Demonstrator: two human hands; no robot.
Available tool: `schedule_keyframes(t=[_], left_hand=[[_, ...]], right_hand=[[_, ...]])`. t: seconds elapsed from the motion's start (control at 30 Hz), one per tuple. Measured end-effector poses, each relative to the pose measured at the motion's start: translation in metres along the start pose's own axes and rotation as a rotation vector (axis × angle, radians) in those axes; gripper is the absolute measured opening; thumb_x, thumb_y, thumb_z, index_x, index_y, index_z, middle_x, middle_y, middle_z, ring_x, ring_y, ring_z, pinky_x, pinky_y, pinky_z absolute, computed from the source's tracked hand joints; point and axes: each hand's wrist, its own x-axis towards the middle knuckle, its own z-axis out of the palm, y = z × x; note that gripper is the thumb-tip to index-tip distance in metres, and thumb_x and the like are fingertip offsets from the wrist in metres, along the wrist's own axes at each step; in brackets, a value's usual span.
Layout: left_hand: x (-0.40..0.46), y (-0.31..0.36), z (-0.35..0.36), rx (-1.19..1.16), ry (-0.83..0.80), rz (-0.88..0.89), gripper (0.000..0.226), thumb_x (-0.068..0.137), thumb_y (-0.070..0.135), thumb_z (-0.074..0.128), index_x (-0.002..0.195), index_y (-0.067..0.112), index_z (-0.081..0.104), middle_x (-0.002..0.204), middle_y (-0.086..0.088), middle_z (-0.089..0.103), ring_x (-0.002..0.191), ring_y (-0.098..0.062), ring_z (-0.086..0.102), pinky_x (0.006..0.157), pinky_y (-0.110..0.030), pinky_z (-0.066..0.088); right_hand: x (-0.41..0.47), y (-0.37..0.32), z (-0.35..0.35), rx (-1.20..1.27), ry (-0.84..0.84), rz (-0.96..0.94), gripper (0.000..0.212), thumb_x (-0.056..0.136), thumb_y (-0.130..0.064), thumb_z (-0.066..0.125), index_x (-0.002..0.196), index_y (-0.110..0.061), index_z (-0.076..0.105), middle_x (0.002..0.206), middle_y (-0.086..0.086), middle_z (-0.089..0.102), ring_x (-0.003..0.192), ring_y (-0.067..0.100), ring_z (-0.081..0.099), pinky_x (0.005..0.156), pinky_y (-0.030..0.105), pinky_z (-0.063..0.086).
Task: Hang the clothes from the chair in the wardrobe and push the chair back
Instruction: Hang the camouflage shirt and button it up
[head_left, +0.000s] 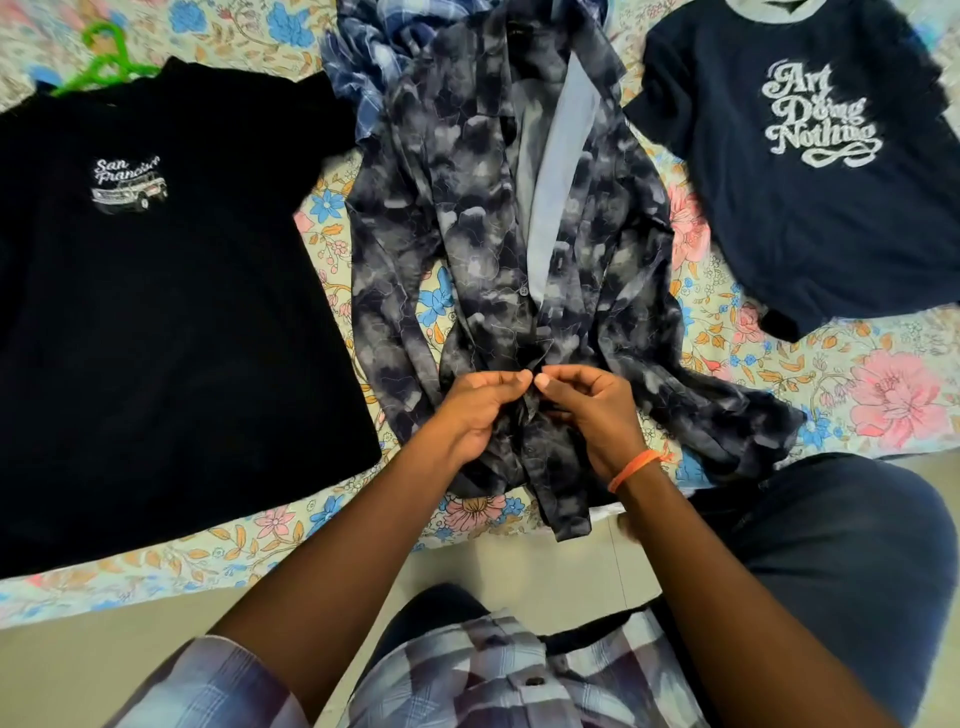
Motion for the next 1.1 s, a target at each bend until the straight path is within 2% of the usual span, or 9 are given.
schedule_keyframes(t=[0.17,0.23,0.3,0.37,0.53,0.63,0.8,0.93,1.1], left_hand=[[-0.002,-0.009,0.003,0.054,0.043,0.038,0.007,0.089,0.007,0.068,0.095,0.004,0.071,0.101,-0.012,0.073,0.112,-0.025,0.065,0.104,-0.034,0.047],[-0.002,-0.008,-0.002,0.029,-0.007,0.023,0.011,0.091,0.006,0.066,0.1,0.0,0.069,0.099,-0.012,0.073,0.106,-0.022,0.067,0.098,-0.029,0.051],[-0.004,-0.005,-0.006,-0.039,-0.062,0.016,0.008,0.093,0.003,0.063,0.097,0.0,0.068,0.087,-0.007,0.075,0.089,-0.014,0.07,0.08,-0.02,0.055],[-0.008,-0.004,-0.005,-0.03,-0.079,0.047,0.008,0.094,0.004,0.061,0.096,0.003,0.069,0.087,-0.004,0.074,0.086,-0.01,0.069,0.077,-0.018,0.053],[-0.016,-0.017,0.013,0.732,0.076,0.495,0.007,0.092,0.02,0.067,0.088,0.014,0.069,0.085,0.003,0.068,0.077,-0.01,0.063,0.07,-0.026,0.049],[-0.021,-0.028,0.02,1.005,0.056,0.674,0.009,0.092,0.027,0.065,0.089,0.019,0.064,0.088,0.004,0.062,0.087,-0.016,0.056,0.075,-0.033,0.046],[-0.018,-0.026,0.013,1.158,0.133,0.645,0.019,0.098,0.037,0.056,0.094,0.019,0.059,0.096,0.002,0.054,0.085,-0.017,0.054,0.075,-0.037,0.047],[-0.015,-0.009,0.01,1.158,0.203,0.569,0.027,0.103,0.041,0.044,0.103,0.017,0.055,0.102,0.001,0.053,0.085,-0.016,0.054,0.071,-0.034,0.044],[-0.008,0.015,0.006,1.182,0.239,0.56,0.015,0.103,0.031,0.049,0.099,0.017,0.054,0.074,0.003,0.058,0.064,-0.019,0.056,0.056,-0.033,0.043]], right_hand=[[-0.001,0.002,-0.003,-0.065,-0.004,-0.035,0.012,0.082,-0.003,0.075,0.094,-0.003,0.072,0.087,0.013,0.075,0.08,0.018,0.07,0.074,0.026,0.056],[-0.001,0.004,-0.003,-0.105,-0.013,-0.055,0.01,0.084,-0.002,0.074,0.094,-0.004,0.072,0.087,0.012,0.074,0.08,0.017,0.069,0.075,0.027,0.056],[-0.001,0.005,-0.002,-0.127,-0.024,-0.071,0.01,0.084,-0.002,0.073,0.094,-0.005,0.072,0.086,0.012,0.073,0.08,0.016,0.068,0.075,0.027,0.055],[-0.001,0.004,-0.002,-0.146,-0.04,-0.063,0.011,0.084,-0.002,0.074,0.095,-0.004,0.071,0.086,0.014,0.071,0.079,0.017,0.066,0.074,0.028,0.055],[0.01,-0.009,-0.009,-0.162,0.109,-0.054,0.02,0.082,-0.002,0.074,0.101,-0.009,0.069,0.085,0.008,0.069,0.077,0.016,0.065,0.063,0.028,0.051],[0.018,-0.009,-0.007,-0.231,0.151,-0.109,0.015,0.081,-0.012,0.078,0.081,-0.007,0.064,0.064,-0.003,0.056,0.061,0.014,0.051,0.054,0.029,0.044],[0.026,-0.006,-0.004,-0.069,0.178,0.015,0.01,0.087,-0.011,0.072,0.083,-0.006,0.064,0.069,0.005,0.06,0.057,0.016,0.052,0.047,0.026,0.042],[0.03,-0.009,-0.001,0.014,0.24,0.065,0.016,0.09,-0.021,0.07,0.079,-0.012,0.064,0.065,-0.001,0.059,0.046,0.01,0.049,0.043,0.022,0.04],[0.036,-0.021,0.004,-0.011,0.213,0.042,0.015,0.093,-0.016,0.066,0.08,-0.013,0.06,0.064,0.0,0.052,0.046,0.011,0.048,0.046,0.024,0.043]])
